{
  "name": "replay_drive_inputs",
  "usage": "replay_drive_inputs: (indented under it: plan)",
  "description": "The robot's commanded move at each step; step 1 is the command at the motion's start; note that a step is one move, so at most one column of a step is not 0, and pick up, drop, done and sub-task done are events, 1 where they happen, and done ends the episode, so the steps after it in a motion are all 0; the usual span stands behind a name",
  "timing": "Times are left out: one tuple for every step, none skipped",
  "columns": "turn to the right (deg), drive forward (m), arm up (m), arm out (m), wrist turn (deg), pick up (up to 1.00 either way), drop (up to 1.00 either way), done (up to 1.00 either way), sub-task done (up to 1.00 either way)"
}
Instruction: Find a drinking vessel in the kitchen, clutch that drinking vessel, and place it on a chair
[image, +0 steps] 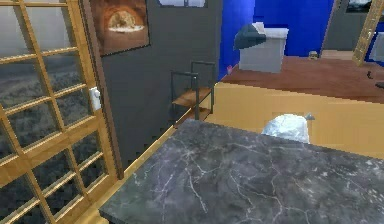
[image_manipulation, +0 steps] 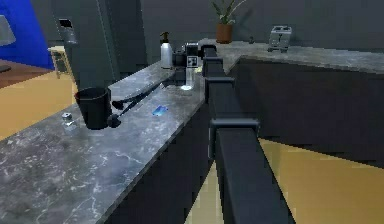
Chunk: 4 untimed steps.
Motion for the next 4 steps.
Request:
replay_drive_inputs:
  plan:
    - [0.0, 0.0, 0.0, 0.0, -27.0, 0.0, 0.0, 0.0, 0.0]
    - [0.0, 0.0, 0.0, -0.46, 0.0, 0.0, 0.0, 0.0, 0.0]
    - [-45.0, 0.0, 0.0, 0.0, 0.0, 0.0, 0.0, 0.0, 0.0]
    - [-18.0, 0.0, 0.0, 0.0, 0.0, 0.0, 0.0, 0.0, 0.0]
